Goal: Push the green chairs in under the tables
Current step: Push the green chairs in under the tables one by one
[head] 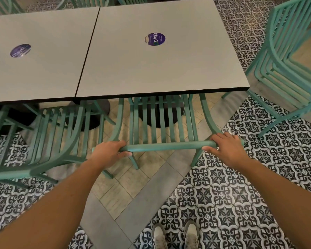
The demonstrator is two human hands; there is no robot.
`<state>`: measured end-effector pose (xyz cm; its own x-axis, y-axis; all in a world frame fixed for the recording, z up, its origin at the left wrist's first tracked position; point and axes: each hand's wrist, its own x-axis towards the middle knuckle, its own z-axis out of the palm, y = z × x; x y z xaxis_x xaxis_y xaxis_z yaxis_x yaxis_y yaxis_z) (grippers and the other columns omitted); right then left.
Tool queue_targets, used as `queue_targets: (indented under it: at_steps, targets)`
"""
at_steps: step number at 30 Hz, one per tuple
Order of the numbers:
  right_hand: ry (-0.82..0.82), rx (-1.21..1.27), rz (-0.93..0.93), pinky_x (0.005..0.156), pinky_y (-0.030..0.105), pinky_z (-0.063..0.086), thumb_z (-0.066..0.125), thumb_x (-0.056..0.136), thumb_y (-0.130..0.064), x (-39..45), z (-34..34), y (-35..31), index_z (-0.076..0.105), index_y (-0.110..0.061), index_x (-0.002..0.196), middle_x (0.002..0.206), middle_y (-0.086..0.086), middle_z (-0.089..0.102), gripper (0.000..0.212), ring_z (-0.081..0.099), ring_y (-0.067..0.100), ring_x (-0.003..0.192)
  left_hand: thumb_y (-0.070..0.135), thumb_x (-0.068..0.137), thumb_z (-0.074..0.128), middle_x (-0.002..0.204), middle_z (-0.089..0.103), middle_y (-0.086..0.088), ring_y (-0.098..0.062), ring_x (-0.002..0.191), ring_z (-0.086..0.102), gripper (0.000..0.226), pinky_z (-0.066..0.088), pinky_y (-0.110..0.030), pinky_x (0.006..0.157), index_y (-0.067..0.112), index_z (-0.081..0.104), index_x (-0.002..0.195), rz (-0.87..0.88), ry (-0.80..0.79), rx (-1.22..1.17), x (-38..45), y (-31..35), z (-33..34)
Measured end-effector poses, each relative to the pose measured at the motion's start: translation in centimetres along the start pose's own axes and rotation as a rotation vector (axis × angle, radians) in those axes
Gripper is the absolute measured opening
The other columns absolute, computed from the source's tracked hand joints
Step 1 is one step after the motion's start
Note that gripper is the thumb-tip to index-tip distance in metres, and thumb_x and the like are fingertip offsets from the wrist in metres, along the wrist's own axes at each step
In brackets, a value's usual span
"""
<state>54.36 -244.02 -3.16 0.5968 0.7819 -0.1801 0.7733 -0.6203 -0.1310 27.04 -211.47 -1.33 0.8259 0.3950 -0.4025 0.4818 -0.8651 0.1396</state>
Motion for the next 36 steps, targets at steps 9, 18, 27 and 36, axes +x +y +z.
queue_targets:
  at_steps: [9,18,27,36]
  targets:
    - [0.101,0.154,0.211,0.117,0.047,0.015,0.033,0.09,-0.065,-5.1,-1.5,-1.7,0.034,-0.024,0.145,0.155,0.004,0.028,0.068,0.022,0.024,0.144,0.044,0.093,0.054,0.112,0.062,0.003,-0.018,0.099,0.059,0.041,0.048,-0.037,0.089,0.022,0.054,0.128,0.274,0.23,-0.035,-0.5,8.2,-1.5]
    - [0.001,0.449,0.588,0.111,0.042,0.034,0.04,0.088,-0.065,-16.8,-0.6,8.6,0.023,-0.034,0.149,0.148,0.0,0.042,0.071,0.044,0.02,0.131,0.032,0.095,0.047,0.129,0.056,0.003,-0.018,0.116,0.053,0.037,0.045,-0.035,0.096,0.02,0.056,0.129,0.468,0.22,-0.055,2.3,31.3,-3.0]
    - [0.115,0.508,0.779,0.106,0.044,0.04,0.042,0.094,-0.053,-22.4,-5.4,28.0,0.035,-0.025,0.144,0.141,0.006,0.048,0.057,0.05,0.022,0.123,0.04,0.095,0.05,0.13,0.057,-0.006,-0.022,0.114,0.055,0.04,0.042,-0.032,0.095,0.017,0.055,0.128,0.344,-0.045,-0.216,10.7,52.7,-3.7]
    - [0.145,0.515,0.965,0.105,0.044,0.04,0.04,0.091,-0.061,-21.7,-6.7,45.6,0.031,-0.025,0.146,0.143,0.006,0.046,0.066,0.047,0.024,0.128,0.037,0.093,0.054,0.129,0.058,-0.01,-0.026,0.112,0.058,0.044,0.047,-0.037,0.095,0.011,0.055,0.128,0.36,-0.045,-0.184,23.1,69.5,-4.8]
